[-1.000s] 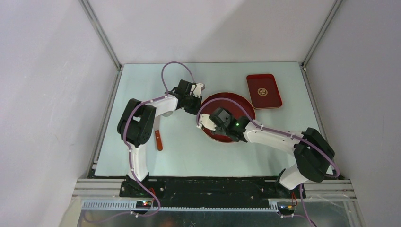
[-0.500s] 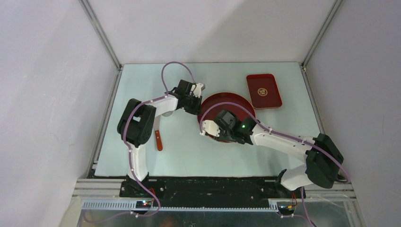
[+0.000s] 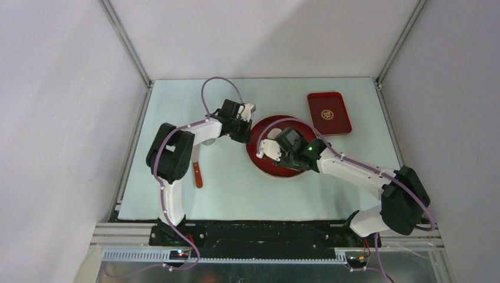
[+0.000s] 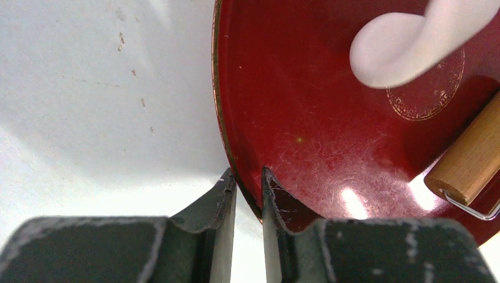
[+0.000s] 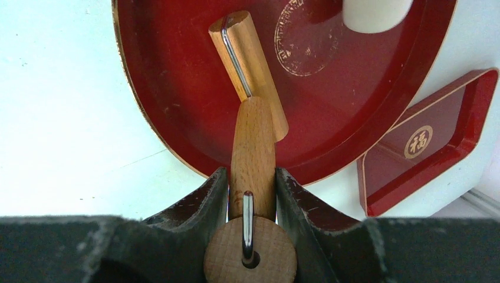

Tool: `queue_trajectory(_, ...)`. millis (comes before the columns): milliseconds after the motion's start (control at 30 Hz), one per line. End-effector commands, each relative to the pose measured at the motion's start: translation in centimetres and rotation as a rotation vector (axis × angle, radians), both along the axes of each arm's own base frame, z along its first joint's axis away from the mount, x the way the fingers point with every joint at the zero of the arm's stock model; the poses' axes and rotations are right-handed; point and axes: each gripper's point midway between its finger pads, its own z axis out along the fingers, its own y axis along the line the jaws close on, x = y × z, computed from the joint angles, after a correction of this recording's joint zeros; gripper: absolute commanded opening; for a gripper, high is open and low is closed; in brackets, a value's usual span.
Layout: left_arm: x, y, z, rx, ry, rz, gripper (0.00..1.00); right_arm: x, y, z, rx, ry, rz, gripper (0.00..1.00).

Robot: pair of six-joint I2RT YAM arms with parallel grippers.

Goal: Roll out the dumpling wrappers from the dough

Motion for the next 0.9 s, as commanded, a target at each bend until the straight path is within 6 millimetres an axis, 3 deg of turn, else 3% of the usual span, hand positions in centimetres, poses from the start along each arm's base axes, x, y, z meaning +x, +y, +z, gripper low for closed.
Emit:
queue_trajectory(0,0.5,0.5,-0.5,0.014,-0.002,0.007,0.24,0.6,1.6,2.6,0.048,-0.067,0.104,0.0)
queue_trajectory(200,0.5,0.4,-0.5,0.014,-0.003,0.007,0.24,2.8,2.5,7.2,0.019,-0.28,0.361,0.0)
queue_trajectory(367,0.5,0.4,-0.6,0.014,-0.002,0.006,0.24,4.9,2.7,10.5,0.044,-0.366,0.366,0.0)
queue_trajectory(600,0.5,0.4,-0.5,0.013,-0.002,0.005,0.24,5.0,4.1,9.1,0.118,-0.3,0.516,0.0)
queue_trajectory(867,0.5,0.5,-0.6,0.016,-0.001,0.006,0.24,9.8,4.8,8.0,0.013,-0.421,0.516,0.0)
